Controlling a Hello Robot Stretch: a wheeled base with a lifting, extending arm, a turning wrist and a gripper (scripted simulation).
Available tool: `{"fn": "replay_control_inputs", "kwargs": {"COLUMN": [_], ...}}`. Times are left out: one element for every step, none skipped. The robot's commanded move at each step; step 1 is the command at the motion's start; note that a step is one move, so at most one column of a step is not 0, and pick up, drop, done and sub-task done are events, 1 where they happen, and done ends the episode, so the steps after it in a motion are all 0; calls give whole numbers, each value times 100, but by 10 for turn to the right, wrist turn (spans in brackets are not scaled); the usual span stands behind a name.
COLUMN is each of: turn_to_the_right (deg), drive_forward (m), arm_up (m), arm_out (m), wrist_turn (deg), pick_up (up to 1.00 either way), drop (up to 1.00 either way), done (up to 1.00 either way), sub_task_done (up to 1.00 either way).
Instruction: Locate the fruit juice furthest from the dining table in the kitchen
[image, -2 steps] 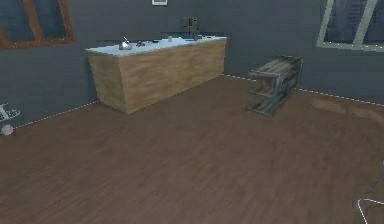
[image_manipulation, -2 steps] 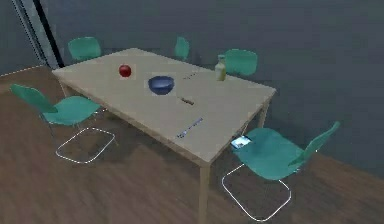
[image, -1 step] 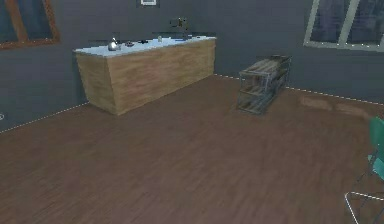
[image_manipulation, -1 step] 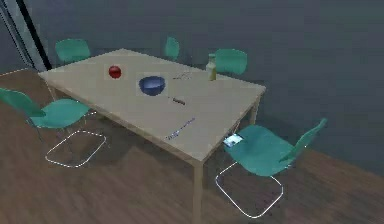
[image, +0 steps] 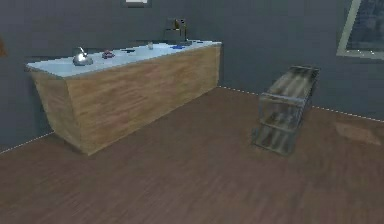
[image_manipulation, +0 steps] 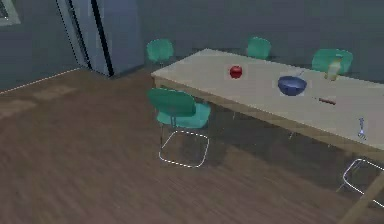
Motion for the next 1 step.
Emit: {"fn": "replay_control_inputs", "kwargs": {"turn_to_the_right": [0], "drive_forward": [100], "arm_up": [0], "arm_out": [0], "wrist_turn": [0], "pick_up": [0], "drop": [0], "done": [0], "sub_task_done": [0]}}
